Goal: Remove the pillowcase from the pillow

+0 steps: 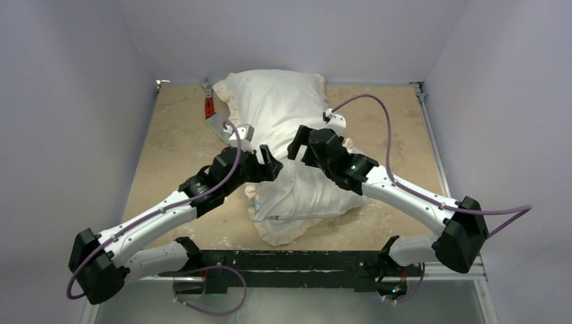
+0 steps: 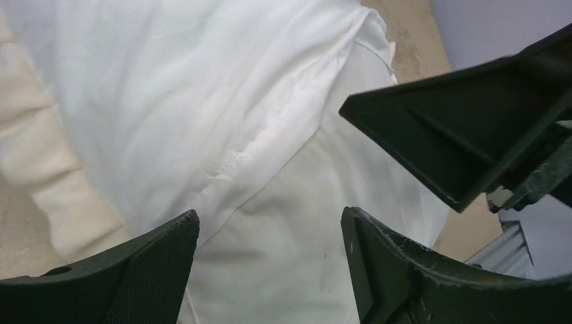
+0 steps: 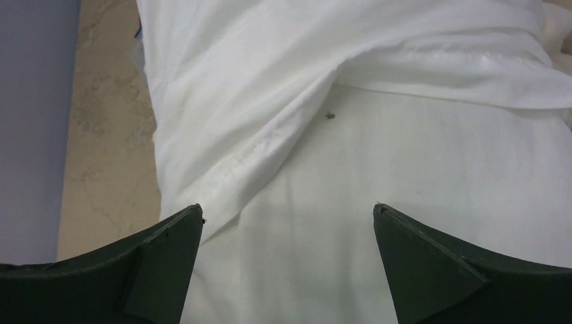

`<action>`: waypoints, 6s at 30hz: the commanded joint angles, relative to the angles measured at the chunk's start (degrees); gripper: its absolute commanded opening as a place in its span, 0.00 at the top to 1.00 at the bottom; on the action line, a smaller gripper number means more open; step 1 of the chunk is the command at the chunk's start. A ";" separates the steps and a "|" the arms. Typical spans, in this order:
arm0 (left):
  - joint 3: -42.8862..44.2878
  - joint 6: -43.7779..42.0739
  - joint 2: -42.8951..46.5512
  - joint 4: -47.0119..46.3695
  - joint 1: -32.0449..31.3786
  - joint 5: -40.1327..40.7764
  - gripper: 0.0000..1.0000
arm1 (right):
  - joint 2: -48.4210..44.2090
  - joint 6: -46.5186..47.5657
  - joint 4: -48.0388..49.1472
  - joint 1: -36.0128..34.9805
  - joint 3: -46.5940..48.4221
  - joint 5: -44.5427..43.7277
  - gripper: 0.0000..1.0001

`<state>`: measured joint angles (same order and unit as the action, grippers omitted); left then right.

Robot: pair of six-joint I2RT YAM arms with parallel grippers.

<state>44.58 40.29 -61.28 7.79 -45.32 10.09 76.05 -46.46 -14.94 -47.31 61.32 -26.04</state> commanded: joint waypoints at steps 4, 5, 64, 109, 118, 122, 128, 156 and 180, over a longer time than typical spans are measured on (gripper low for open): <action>-2.30 4.18 12.35 9.30 2.26 20.01 0.20 | -0.91 -5.02 -3.87 -5.07 -0.34 -1.63 0.01; -3.27 4.86 13.41 10.29 2.45 22.20 0.19 | -0.27 -5.49 -4.62 -6.03 -0.06 -1.62 0.01; -28.51 16.93 1.49 -36.25 17.71 -0.95 0.51 | -2.30 -13.30 -6.41 -12.27 -3.20 -5.24 1.00; -0.56 8.54 -23.59 -21.16 35.66 10.84 1.00 | -22.76 6.45 15.85 -11.05 -10.75 18.49 1.00; 1.80 2.30 -9.91 -8.09 31.75 7.10 0.59 | -6.16 9.79 19.46 -11.29 -8.15 21.98 0.87; 3.57 -0.42 -5.89 -2.67 25.83 7.92 0.45 | -3.77 9.49 18.88 -11.31 -5.96 20.32 0.57; 7.66 -2.61 -5.82 2.73 20.37 2.96 0.38 | -2.23 9.57 14.41 -11.31 -1.77 17.69 0.36; 28.18 -15.58 -16.19 20.31 -4.98 11.49 0.32 | -13.24 -23.61 -13.35 -6.92 -5.71 -1.57 0.01; 70.68 -31.03 -60.26 45.72 -2.94 -1.64 0.35 | -15.05 -10.45 -6.66 -6.92 -8.18 6.05 0.01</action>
<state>111.68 12.78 -120.42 45.36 -48.49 6.46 60.77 -61.80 -24.67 -54.26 52.12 -21.15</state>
